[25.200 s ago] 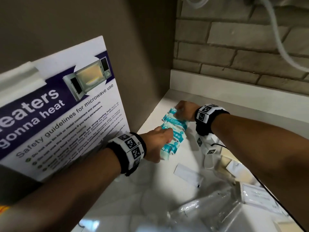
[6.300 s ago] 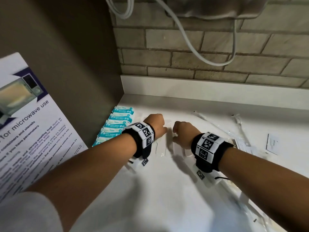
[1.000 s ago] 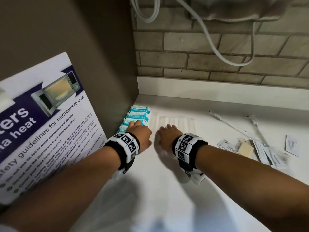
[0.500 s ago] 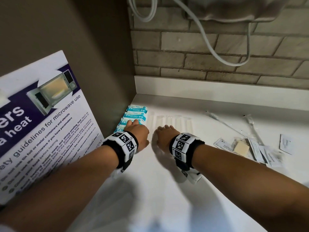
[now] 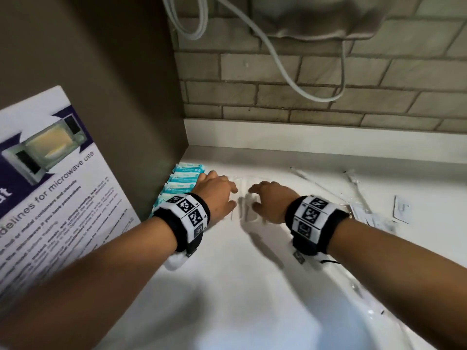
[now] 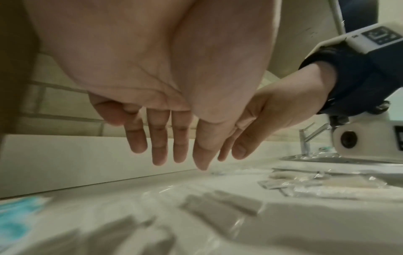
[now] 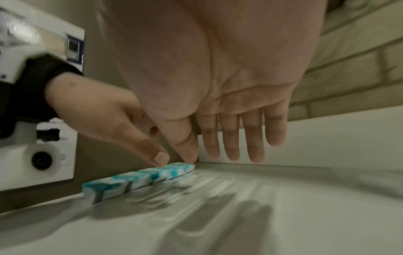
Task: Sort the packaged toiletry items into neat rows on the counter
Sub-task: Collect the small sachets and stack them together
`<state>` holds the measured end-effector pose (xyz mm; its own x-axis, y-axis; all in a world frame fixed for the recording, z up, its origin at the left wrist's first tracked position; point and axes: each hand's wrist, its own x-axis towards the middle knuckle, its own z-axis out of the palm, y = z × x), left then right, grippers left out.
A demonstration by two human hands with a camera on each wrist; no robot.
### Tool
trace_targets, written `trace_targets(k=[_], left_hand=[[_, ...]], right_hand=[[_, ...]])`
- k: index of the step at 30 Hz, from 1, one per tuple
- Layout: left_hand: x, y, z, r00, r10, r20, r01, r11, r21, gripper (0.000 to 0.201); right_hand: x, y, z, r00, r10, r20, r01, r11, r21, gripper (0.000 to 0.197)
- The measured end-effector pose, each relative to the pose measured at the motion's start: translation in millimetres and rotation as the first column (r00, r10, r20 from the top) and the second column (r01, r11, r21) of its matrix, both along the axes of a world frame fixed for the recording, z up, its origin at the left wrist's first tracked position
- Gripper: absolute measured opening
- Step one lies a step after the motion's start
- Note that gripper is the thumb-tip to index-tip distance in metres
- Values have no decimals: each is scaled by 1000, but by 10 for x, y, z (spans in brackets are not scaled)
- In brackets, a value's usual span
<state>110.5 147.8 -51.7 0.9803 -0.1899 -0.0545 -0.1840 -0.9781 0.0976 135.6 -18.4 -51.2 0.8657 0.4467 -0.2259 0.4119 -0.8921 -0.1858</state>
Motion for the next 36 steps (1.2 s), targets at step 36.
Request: trace_targets(k=[36], left_hand=[[318,-1967,-232,931,-75,-356,66,997,-36,64]], right_hand=[[370,-2367,-172,999,-24,-47,16,987,-157,40]])
